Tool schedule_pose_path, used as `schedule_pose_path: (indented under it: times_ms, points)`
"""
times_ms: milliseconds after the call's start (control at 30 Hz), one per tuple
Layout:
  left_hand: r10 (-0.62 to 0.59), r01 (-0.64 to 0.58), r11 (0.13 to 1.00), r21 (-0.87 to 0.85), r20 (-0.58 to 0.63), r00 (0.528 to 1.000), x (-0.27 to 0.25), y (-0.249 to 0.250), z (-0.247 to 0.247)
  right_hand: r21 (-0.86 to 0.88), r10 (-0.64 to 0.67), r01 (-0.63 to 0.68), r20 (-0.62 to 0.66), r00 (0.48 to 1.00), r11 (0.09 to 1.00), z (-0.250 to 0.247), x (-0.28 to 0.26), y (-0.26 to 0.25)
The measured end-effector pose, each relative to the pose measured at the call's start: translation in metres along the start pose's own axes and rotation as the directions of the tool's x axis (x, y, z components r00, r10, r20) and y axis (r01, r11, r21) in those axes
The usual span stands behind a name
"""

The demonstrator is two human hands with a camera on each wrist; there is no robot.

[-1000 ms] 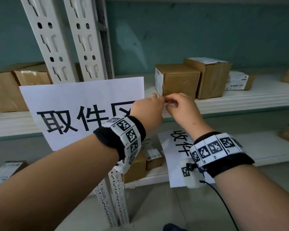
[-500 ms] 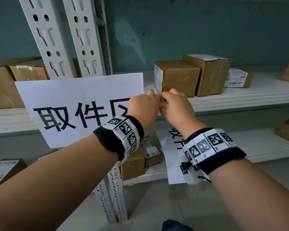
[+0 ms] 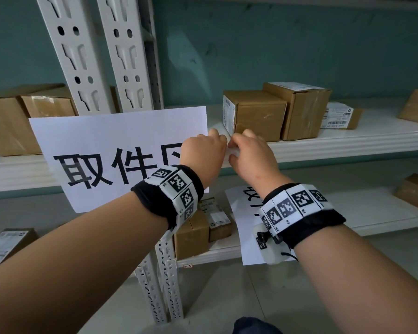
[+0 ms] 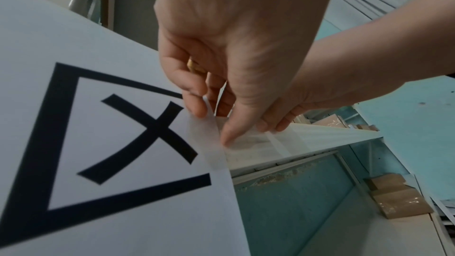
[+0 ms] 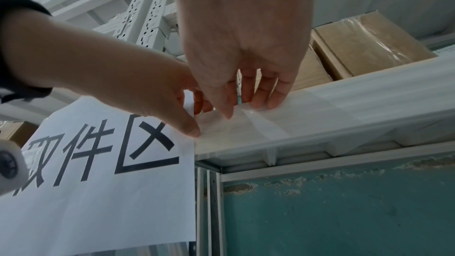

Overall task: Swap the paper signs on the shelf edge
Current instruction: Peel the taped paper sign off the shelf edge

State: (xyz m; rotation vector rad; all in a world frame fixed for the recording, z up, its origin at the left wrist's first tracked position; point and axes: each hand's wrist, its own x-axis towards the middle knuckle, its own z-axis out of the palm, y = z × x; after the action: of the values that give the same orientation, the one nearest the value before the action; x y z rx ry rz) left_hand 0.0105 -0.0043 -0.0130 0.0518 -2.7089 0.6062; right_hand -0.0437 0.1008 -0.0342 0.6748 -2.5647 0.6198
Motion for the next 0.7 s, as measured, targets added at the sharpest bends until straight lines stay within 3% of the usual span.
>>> schedule_pose_path:
  times_ms: [700]
  points:
    - [0.013,-0.013,1.0,-0.002,-0.02,1.0,-0.0015,0.005,-0.0014,0.007,-0.003,0.003,-0.015,1.0,1.0,0.0027,0.0006,0.0005]
